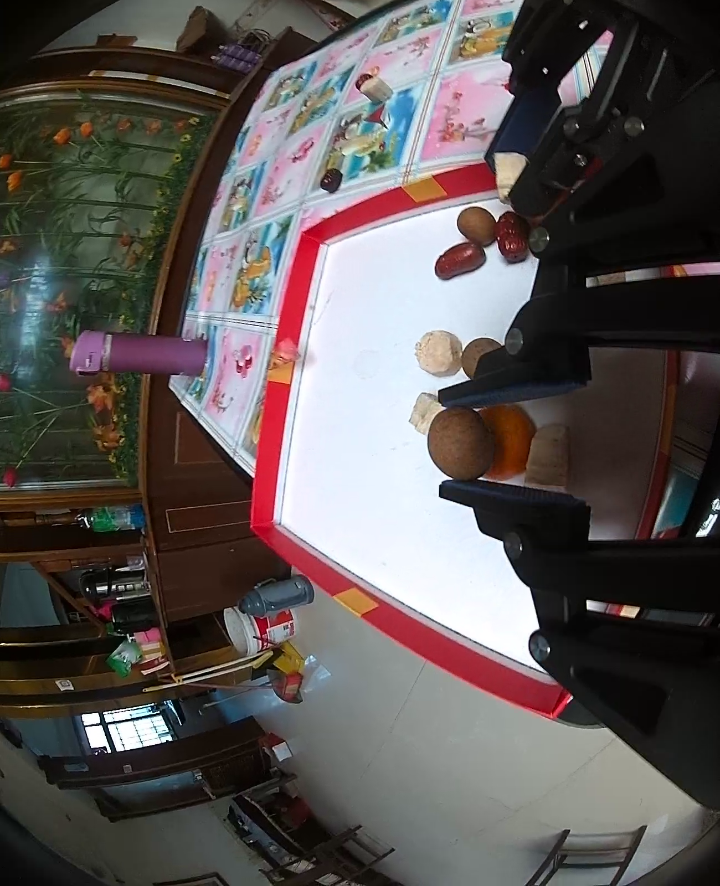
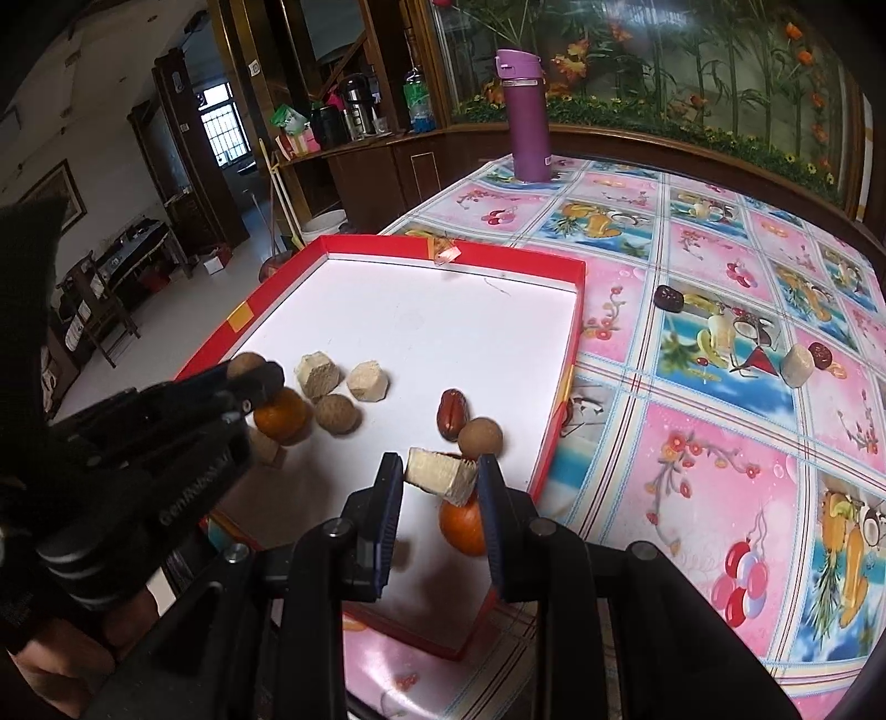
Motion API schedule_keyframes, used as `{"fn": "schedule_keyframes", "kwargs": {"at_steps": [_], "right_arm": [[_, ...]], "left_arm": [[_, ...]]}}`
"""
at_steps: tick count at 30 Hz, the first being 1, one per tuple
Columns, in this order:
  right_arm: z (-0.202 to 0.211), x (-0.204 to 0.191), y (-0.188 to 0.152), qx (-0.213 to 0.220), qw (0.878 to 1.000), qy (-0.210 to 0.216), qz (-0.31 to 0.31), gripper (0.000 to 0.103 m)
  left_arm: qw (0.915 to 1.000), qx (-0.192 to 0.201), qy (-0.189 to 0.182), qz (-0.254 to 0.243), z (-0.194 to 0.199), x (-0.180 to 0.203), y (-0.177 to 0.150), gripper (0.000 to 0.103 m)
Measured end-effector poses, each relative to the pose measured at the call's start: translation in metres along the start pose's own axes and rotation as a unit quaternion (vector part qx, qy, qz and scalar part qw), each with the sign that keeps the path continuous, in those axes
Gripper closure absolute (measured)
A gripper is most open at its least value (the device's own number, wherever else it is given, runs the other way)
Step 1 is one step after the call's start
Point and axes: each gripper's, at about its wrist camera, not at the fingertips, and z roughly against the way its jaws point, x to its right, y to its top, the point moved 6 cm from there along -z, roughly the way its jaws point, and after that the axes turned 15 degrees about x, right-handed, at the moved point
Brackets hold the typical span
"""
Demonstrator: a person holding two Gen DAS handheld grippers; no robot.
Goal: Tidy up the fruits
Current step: 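Carry the brown fruit and beige cube into the tray and open both grippers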
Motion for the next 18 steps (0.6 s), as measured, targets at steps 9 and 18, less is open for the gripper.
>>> {"fn": "schedule_keyframes", "kwargs": {"at_steps": [9, 18], "right_arm": [[-0.015, 0.002, 0.0, -0.008, 1.0, -0.009, 0.0, 0.077], [-0.018, 0.002, -0.002, -0.002, 1.0, -0.013, 0.008, 0.077]], "left_arm": [[0.9999, -0.006, 0.007, -0.009, -0.003, 0.004, -0.003, 0.075], [0.9997, -0.002, 0.015, -0.019, -0.004, 0.007, -0.003, 0.075]]}}
